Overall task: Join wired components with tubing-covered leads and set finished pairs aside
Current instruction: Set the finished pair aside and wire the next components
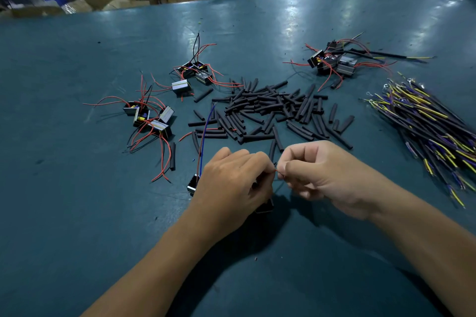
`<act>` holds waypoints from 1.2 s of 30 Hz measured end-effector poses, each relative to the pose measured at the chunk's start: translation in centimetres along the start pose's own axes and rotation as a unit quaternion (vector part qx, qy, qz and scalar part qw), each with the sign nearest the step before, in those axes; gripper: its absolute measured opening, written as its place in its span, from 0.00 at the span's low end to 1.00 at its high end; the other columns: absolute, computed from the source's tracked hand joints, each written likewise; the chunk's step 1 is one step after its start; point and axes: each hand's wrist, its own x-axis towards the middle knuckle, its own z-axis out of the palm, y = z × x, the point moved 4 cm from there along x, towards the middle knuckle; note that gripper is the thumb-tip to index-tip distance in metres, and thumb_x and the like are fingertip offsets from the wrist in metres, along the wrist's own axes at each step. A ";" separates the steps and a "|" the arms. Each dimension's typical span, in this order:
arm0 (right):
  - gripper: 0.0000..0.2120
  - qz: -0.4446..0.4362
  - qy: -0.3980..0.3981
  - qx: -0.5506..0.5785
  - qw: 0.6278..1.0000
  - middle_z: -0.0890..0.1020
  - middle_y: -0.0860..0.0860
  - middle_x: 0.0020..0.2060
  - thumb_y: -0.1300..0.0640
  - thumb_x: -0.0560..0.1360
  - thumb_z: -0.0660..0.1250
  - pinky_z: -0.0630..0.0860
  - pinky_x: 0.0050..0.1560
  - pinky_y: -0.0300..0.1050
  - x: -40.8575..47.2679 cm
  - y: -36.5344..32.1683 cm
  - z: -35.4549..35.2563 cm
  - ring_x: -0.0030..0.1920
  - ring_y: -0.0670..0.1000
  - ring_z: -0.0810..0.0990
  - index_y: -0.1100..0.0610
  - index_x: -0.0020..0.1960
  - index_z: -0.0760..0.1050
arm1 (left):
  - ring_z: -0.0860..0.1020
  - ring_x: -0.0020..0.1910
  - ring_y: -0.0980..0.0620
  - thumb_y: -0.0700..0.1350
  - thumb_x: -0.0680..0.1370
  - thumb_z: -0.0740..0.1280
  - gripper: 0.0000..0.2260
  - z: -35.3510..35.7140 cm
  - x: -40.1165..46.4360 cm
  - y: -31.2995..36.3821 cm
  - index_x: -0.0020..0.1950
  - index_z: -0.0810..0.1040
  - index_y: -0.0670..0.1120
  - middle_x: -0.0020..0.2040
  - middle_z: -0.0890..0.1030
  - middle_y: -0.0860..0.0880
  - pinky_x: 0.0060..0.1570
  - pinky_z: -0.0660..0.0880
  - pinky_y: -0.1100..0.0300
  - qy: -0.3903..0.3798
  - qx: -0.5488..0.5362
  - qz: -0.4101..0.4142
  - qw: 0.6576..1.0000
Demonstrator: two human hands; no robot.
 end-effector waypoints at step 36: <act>0.09 -0.493 0.037 -0.525 0.692 0.78 0.55 0.36 0.61 0.79 0.65 0.74 0.38 0.48 -2.6 -3.1 0.9 0.34 0.57 0.75 0.63 0.42 0.79 | 0.77 0.32 0.54 0.37 0.78 0.67 0.04 -0.4 -0.9 -2.4 0.45 0.78 0.45 0.33 0.79 0.49 0.34 0.74 0.65 -0.250 -0.574 -0.215 0.750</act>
